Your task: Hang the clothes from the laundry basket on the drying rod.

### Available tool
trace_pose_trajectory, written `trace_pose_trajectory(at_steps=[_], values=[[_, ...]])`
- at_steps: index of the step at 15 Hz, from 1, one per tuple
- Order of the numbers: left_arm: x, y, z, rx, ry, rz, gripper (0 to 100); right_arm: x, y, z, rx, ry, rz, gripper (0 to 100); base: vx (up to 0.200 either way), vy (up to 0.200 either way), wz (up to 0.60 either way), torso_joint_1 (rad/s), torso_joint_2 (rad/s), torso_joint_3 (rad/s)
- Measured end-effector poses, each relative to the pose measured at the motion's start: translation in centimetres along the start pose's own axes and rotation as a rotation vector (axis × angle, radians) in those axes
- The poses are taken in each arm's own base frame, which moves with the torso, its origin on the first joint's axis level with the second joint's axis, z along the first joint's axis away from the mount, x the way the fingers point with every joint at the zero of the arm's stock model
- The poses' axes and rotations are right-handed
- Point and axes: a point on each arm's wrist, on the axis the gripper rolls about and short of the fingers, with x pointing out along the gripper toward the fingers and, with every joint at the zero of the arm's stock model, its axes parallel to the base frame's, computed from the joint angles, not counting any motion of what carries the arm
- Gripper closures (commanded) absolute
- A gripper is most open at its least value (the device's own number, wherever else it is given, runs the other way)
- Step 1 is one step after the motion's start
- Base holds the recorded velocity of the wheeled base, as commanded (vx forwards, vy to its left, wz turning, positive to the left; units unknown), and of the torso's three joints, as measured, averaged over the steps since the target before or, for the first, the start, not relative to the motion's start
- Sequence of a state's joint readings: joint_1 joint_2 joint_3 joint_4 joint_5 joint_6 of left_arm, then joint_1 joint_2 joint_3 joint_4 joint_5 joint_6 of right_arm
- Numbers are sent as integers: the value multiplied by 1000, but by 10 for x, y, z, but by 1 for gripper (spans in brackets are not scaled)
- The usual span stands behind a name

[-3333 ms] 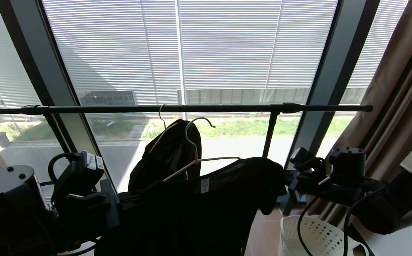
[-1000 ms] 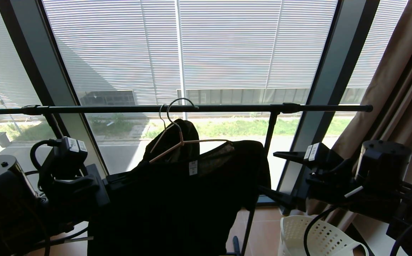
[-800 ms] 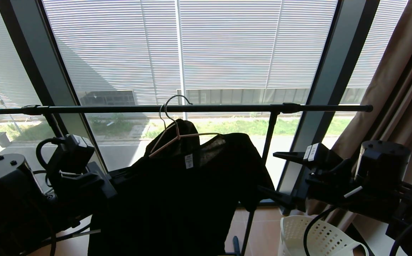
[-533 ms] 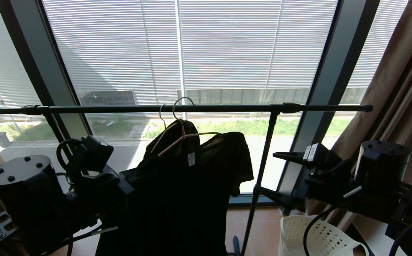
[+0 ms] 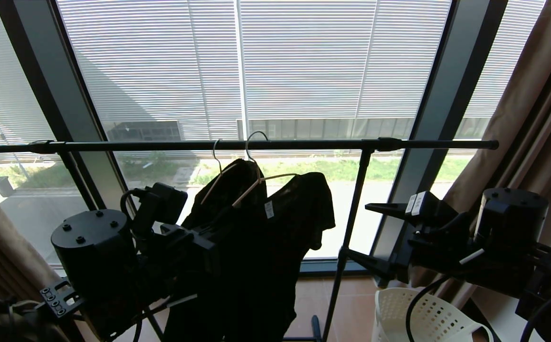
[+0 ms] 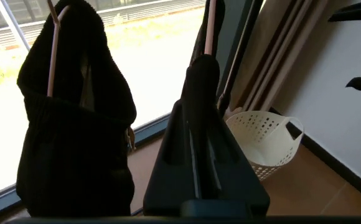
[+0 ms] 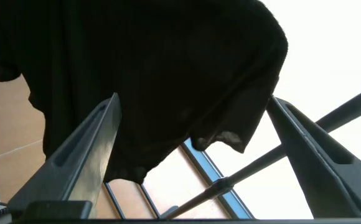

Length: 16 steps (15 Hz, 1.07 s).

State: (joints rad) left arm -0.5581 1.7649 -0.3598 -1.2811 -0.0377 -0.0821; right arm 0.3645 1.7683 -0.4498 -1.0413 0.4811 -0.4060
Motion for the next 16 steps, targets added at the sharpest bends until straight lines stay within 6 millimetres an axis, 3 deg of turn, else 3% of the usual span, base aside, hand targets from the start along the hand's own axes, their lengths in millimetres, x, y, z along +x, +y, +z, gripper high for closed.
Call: trace_pose_trajectory(at_steps=[7,16], values=[[36,1,-1,-4,-78,97,100,1,0,-2,2,7,4,0,0,0,0,0,0,0],[55,4,-12,-11,-62,158,100,3,1,-4,6,13,9,0,0,0,0,0,0,0]])
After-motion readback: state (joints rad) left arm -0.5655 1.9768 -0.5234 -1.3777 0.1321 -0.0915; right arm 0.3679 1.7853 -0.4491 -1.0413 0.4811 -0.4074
